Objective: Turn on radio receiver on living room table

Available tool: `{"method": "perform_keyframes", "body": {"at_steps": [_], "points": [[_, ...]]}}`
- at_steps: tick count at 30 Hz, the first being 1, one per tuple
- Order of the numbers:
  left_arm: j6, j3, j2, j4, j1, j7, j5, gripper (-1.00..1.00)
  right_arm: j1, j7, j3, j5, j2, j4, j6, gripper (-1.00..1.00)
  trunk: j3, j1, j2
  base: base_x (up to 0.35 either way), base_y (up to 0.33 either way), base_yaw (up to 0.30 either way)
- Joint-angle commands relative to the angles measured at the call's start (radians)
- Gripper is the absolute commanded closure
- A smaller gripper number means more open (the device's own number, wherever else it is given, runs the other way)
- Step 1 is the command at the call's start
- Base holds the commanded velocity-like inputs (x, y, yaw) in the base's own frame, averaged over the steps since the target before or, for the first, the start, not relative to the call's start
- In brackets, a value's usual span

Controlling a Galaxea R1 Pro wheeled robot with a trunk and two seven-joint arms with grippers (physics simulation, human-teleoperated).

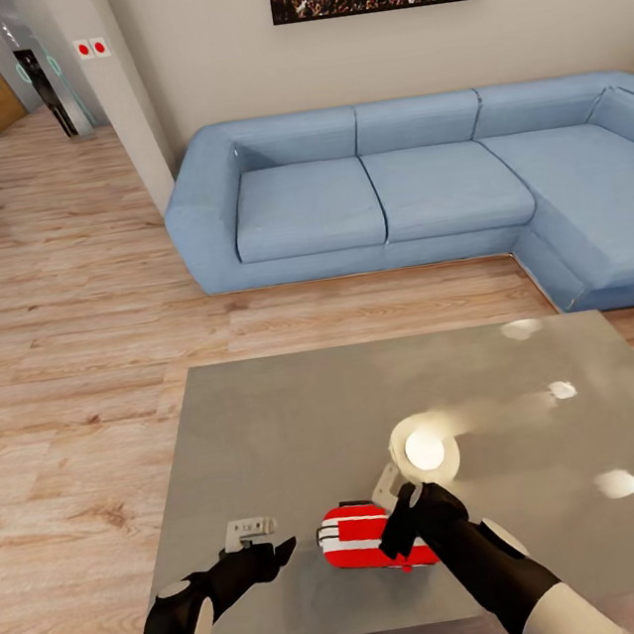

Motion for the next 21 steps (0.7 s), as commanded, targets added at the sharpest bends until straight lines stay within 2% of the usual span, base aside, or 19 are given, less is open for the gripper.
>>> {"method": "perform_keyframes", "body": {"at_steps": [1, 10, 14, 18, 21], "points": [[0.0, 0.0, 0.0, 0.0, 0.0, 0.0, 0.0, -1.0, -0.009, 0.0, 0.0, -0.001, 0.0, 0.022, -0.004, -1.0, 0.0, 0.0, 0.0, 0.0, 0.0, 0.0], [0.0, 0.0, 0.0, 0.0, 0.0, 0.0, 0.0, -1.0, -0.025, -0.001, 0.0, -0.001, 0.002, 0.096, -0.047, -1.0, 0.0, 0.0, 0.0, 0.0, 0.0, 0.0], [0.0, 0.0, 0.0, 0.0, 0.0, 0.0, 0.0, -1.0, -0.025, -0.001, 0.0, -0.001, 0.015, 0.121, -0.055, -1.0, 0.0, 0.0, 0.0, 0.0, 0.0, 0.0], [0.0, 0.0, 0.0, 0.0, 0.0, -0.001, 0.0, -1.0, -0.046, -0.004, 0.0, -0.001, 0.037, 0.193, -0.083, -1.0, 0.0, 0.0, 0.0, 0.0, 0.0, 0.0], [0.0, 0.0, 0.0, 0.0, 0.0, -0.001, 0.0, -1.0, -0.047, -0.005, 0.0, -0.001, 0.041, 0.201, -0.089, -1.0, 0.0, 0.0, 0.0, 0.0, 0.0, 0.0]]}}
